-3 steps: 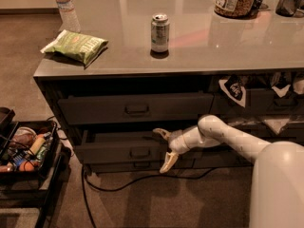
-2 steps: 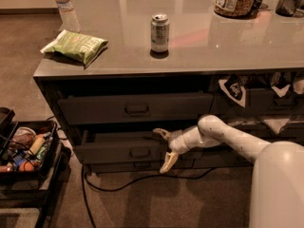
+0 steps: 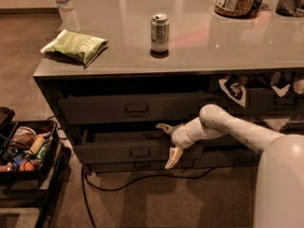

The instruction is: Open middle drawer

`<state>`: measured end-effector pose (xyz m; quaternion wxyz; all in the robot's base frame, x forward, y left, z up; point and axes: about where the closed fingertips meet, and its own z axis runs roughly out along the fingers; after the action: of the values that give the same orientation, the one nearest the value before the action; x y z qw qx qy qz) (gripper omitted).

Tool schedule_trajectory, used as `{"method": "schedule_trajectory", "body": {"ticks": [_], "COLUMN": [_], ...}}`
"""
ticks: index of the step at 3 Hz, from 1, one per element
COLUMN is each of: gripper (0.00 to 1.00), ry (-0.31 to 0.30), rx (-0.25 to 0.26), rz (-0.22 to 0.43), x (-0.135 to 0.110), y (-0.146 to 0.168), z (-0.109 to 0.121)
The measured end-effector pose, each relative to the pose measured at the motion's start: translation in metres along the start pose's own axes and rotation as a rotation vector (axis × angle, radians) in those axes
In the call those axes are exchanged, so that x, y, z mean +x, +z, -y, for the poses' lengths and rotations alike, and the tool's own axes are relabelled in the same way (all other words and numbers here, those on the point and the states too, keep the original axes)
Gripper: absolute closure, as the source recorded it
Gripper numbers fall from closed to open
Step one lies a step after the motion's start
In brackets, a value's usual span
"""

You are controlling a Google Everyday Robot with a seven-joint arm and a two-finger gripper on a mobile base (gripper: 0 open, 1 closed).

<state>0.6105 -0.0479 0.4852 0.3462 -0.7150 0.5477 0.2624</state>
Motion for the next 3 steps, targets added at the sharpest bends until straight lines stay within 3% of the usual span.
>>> {"method": "schedule_trajectory", "body": {"ticks": [1,2,3], "gripper": [0.00,0.00,0.19], "ry": [0.023,0.024,0.024], "rx": [0.005,0.005,0.005], "rz": [-0.049,-0.048,-0.048], "x": [0.0212,0.0214,0.0214], "y": [-0.0114,-0.0111,-0.0111], "z": [0.0031,0.0031,0.0031]}}
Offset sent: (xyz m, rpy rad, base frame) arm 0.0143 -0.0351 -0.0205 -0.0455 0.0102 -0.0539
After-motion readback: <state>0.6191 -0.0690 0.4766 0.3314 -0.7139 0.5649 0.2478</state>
